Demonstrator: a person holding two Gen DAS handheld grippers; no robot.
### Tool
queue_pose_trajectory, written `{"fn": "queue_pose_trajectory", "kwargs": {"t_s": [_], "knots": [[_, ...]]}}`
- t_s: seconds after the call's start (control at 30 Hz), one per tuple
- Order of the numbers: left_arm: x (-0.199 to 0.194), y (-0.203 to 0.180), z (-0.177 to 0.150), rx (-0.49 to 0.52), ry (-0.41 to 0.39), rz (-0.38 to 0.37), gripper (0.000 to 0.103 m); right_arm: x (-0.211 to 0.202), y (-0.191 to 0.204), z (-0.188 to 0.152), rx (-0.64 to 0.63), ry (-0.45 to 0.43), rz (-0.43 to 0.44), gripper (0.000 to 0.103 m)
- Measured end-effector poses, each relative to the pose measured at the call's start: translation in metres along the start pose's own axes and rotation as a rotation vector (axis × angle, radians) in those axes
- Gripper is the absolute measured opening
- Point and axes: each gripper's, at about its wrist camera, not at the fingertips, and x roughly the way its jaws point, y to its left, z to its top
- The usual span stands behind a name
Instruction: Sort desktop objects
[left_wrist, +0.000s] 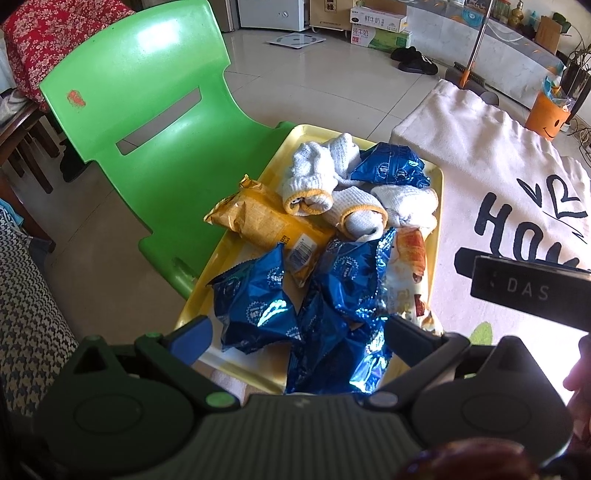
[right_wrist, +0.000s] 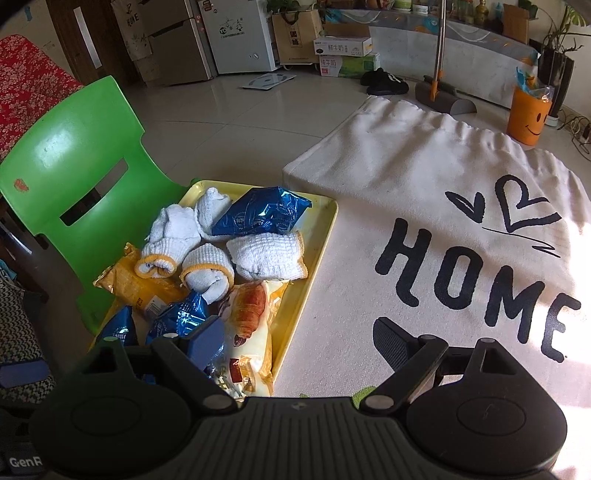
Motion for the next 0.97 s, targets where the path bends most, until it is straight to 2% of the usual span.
{"fn": "queue_pose_trajectory", "kwargs": {"t_s": [0.37, 0.97], "knots": [[0.0023, 0.0001, 0.0009, -0.003, 0.01, 0.003, 0.102, 0.0039, -0.0055, 0.0046, 0.026, -0.003, -0.002, 0.089], [0.0041, 0.0, 0.0009, 0.006, 0.013, 0.014, 0.102, 0.006, -0.006, 0.0023, -0.012, 0.005, -0.02, 0.089]]}}
